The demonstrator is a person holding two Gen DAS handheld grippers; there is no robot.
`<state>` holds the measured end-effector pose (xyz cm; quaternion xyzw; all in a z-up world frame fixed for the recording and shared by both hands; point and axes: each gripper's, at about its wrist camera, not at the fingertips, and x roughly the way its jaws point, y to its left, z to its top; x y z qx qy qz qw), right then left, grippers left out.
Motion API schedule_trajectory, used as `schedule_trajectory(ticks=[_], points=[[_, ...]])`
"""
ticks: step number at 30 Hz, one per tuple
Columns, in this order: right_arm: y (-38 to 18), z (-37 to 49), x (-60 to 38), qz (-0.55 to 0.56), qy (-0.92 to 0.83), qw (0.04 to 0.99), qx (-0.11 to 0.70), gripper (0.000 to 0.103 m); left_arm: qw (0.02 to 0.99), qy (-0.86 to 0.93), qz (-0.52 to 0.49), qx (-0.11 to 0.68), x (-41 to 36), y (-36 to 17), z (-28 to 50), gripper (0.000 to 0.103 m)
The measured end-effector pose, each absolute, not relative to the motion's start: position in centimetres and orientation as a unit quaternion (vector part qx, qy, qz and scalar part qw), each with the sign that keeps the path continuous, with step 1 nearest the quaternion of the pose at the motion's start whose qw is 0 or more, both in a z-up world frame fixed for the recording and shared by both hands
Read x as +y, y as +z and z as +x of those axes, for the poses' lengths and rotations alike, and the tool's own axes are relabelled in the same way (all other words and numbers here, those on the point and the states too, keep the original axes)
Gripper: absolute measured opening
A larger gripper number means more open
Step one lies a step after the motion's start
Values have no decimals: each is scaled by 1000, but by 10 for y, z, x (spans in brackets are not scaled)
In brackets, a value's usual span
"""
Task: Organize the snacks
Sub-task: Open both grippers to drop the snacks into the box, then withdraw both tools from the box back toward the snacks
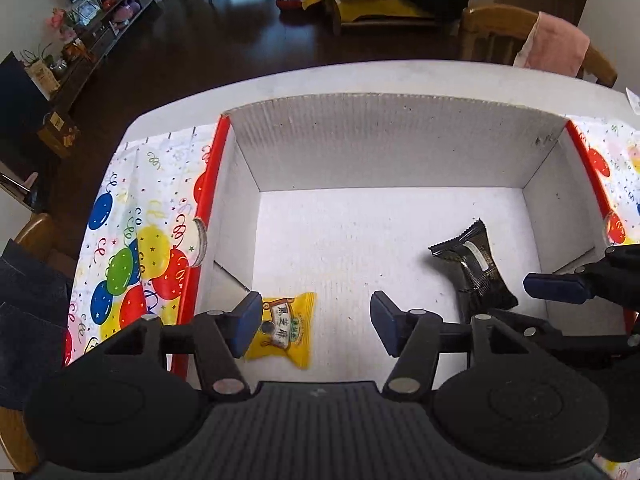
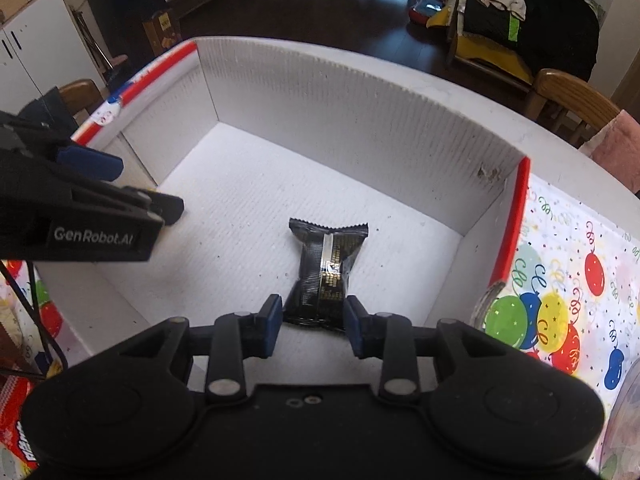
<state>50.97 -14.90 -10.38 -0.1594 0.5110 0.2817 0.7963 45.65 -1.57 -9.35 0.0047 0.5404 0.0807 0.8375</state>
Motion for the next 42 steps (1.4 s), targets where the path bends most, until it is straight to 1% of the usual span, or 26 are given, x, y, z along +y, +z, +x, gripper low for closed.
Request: schedule_trajectory(ticks=[9, 11, 13, 15, 17, 20, 25, 28, 31, 32, 34, 36, 39, 41, 42], points=[[-66, 491, -168, -116, 300, 817, 478, 45, 866, 84, -22, 493, -12, -58, 416, 59], [-56, 481, -170, -114, 302, 824, 467, 49, 873, 80, -23, 480, -12, -47, 405, 59], [-46, 470, -174, -113, 301, 831, 453, 57, 880, 75, -24, 468, -12, -37, 393, 59], [-37, 459, -177, -108, 297, 839, 443, 63, 888, 69, -25, 454, -11, -28, 380, 59], [-29, 447, -180, -99, 292, 845, 437, 64, 894, 63, -24, 443, -10, -21, 365, 60], [-18, 426, -184, -90, 287, 852, 428, 68, 904, 55, -23, 424, -8, -12, 342, 65], [-1, 389, -186, -81, 285, 865, 405, 81, 912, 36, -33, 406, -3, -1, 306, 66], [4, 366, -187, -76, 287, 869, 396, 87, 917, 24, -25, 397, -1, 3, 283, 68], [7, 345, -188, -72, 287, 873, 388, 91, 922, 16, -18, 387, 1, 6, 261, 69], [8, 337, -188, -71, 288, 874, 385, 92, 923, 17, -19, 384, 4, 8, 253, 71], [10, 321, -187, -72, 291, 877, 376, 97, 926, 13, -23, 376, 8, 9, 239, 74], [11, 304, -187, -74, 293, 879, 368, 100, 929, 9, -22, 369, 11, 11, 224, 75], [8, 283, -184, -72, 295, 881, 361, 101, 934, 6, -19, 357, 18, 11, 201, 76], [6, 267, -182, -68, 298, 884, 354, 103, 940, 18, -17, 341, 23, 12, 182, 83], [5, 257, -181, -66, 298, 885, 352, 103, 942, 22, -20, 335, 26, 11, 173, 84]])
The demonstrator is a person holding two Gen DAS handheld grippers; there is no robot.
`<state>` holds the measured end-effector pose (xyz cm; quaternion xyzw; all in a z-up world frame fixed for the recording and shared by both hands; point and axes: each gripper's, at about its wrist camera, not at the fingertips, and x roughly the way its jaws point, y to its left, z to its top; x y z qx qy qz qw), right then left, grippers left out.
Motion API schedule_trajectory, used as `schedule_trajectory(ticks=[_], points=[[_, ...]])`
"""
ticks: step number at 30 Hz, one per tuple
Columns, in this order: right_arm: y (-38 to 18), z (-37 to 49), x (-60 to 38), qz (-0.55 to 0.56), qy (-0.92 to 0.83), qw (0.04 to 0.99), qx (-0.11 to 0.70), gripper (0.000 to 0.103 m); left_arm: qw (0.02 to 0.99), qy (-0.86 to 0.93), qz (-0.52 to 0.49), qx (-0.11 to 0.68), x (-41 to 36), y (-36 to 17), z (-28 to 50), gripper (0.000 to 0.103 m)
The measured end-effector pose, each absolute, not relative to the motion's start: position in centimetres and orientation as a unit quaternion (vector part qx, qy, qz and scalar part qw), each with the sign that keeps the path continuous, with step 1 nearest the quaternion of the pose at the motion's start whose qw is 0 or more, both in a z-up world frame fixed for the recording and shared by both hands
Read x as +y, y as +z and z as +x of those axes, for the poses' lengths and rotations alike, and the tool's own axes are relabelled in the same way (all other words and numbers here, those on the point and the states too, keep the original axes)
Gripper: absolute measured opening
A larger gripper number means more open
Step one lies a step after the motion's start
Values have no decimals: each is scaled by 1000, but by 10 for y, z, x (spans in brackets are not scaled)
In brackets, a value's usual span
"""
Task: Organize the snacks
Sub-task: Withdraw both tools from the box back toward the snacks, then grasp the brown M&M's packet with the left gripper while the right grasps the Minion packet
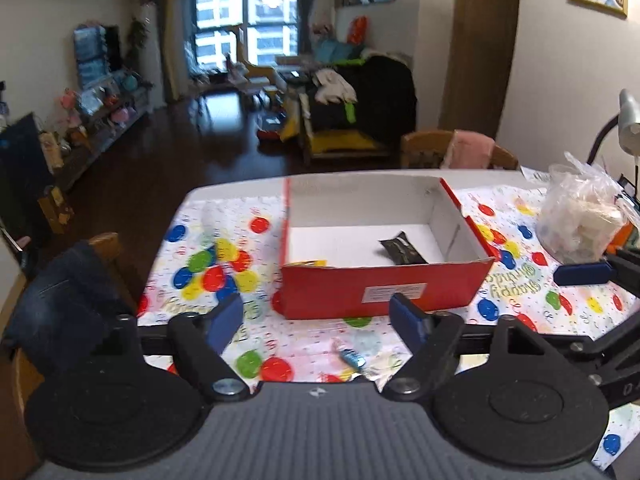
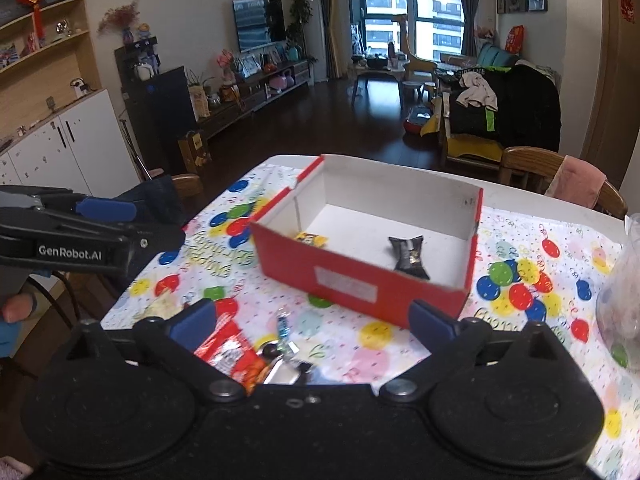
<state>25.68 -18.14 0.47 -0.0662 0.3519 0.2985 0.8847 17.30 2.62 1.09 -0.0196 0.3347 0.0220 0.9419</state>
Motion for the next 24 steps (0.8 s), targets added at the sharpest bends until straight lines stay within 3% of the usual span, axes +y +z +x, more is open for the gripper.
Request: schedule_trajectory(ticks=[6, 24], points=[[-13, 214, -164, -78, 319, 874, 359, 103, 939, 16, -30, 342, 44, -5, 134, 86], [-94, 171, -98, -141, 350, 815, 440, 101, 886, 11, -70, 459, 86, -100, 96, 86]])
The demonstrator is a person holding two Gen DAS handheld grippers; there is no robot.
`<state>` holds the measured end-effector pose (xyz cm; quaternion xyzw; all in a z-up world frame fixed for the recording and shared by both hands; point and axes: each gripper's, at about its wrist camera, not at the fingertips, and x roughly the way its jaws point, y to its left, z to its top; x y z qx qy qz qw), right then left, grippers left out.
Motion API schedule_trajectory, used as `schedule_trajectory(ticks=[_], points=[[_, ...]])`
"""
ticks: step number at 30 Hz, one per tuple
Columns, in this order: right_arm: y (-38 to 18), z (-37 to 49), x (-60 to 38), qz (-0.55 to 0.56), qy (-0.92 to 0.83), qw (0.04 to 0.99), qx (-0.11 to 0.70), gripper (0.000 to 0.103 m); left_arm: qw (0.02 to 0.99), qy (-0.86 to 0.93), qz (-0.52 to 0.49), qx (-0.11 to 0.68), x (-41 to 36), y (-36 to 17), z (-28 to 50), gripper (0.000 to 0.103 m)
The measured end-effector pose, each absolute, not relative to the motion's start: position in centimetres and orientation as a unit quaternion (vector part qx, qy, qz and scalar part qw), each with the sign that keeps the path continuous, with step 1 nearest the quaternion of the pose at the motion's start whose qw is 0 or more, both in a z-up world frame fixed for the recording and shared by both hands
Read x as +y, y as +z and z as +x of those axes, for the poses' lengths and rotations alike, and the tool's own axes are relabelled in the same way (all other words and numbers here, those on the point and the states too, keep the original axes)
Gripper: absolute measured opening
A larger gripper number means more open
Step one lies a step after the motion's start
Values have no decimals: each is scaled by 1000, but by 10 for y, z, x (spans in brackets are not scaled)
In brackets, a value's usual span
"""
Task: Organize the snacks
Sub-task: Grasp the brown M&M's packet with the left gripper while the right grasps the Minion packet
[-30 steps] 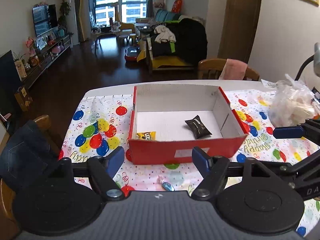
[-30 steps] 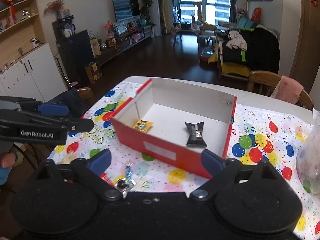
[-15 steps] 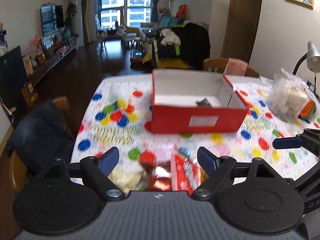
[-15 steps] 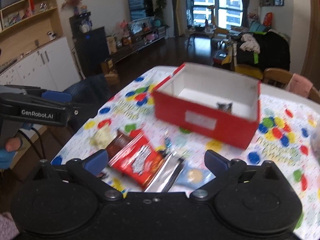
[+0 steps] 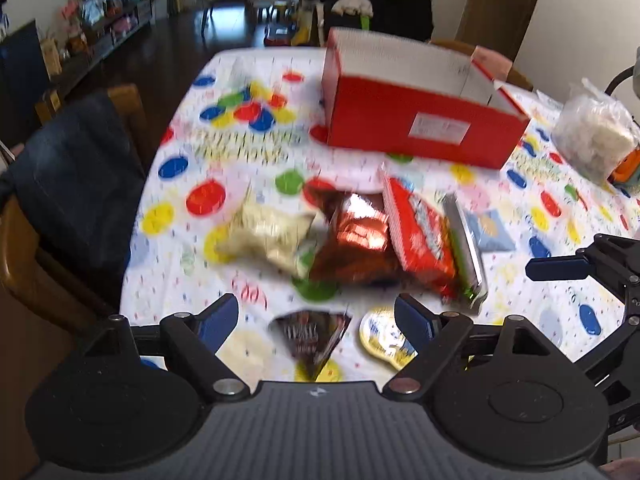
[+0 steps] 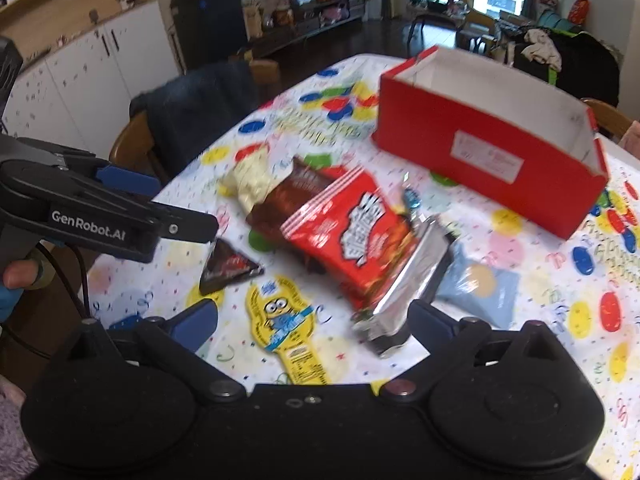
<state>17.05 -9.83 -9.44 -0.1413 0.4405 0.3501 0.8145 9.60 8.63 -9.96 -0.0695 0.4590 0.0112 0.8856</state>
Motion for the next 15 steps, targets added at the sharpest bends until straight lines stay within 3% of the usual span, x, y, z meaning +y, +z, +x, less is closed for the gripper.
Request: schedule_trajectory(ticks=[15], points=[[-145, 173, -56, -201, 359, 779, 473, 85, 853, 20, -102, 512, 94, -144, 112, 85]])
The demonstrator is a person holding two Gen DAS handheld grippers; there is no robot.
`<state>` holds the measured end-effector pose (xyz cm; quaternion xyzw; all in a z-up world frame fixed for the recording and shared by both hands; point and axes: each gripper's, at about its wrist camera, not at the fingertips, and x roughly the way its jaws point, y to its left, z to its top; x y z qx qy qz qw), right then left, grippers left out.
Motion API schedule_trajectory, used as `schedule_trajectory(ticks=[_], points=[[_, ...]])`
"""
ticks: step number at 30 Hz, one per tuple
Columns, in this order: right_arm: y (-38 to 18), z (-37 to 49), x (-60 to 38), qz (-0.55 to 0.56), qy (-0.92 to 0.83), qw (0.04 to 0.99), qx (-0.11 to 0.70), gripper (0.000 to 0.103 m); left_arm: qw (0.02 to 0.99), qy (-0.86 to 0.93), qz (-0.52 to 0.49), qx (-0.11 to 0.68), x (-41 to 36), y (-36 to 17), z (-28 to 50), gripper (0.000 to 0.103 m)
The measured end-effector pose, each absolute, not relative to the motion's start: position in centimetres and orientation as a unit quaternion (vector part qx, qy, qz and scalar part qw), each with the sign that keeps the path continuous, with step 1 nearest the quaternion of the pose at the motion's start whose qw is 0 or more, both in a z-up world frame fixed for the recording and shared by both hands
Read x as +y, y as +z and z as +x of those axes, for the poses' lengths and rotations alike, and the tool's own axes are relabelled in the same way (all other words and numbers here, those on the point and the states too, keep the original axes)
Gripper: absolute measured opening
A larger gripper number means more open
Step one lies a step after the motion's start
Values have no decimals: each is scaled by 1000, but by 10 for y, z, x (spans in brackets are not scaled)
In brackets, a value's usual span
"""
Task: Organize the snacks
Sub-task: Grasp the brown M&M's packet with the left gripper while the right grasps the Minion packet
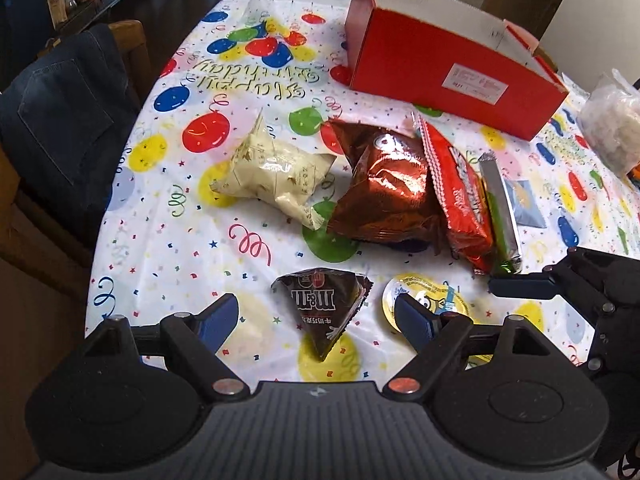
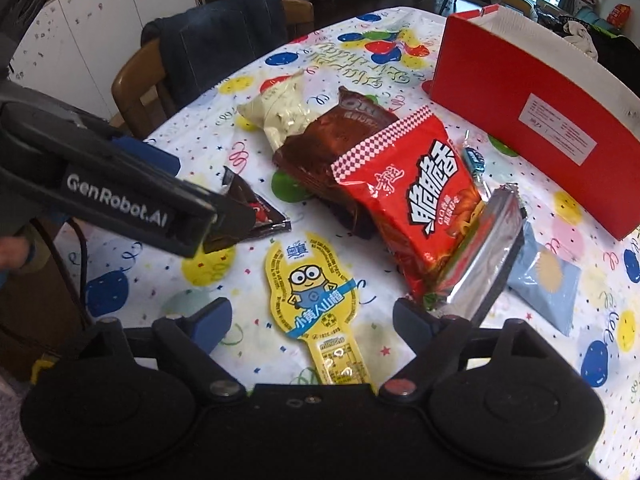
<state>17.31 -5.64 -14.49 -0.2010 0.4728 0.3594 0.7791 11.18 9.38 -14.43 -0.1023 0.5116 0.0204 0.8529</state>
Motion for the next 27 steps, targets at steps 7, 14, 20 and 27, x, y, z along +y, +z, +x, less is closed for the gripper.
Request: schedule_trajectory(ticks=[7, 14, 20, 27], points=[[-156, 177, -47, -217, 362, 772, 476, 79, 839, 7, -115, 532, 95, -154, 124, 78], [-159, 177, -41, -229, 368, 768, 472, 75, 823, 7, -144, 549, 99, -161, 136, 62], [-157, 176, -41, -229, 373, 769, 466, 61, 822, 7, -140, 552, 97, -160, 138, 52], [-154, 174, -43, -230, 374, 769, 465, 51, 824, 9, -142, 548, 97, -160, 137, 41]])
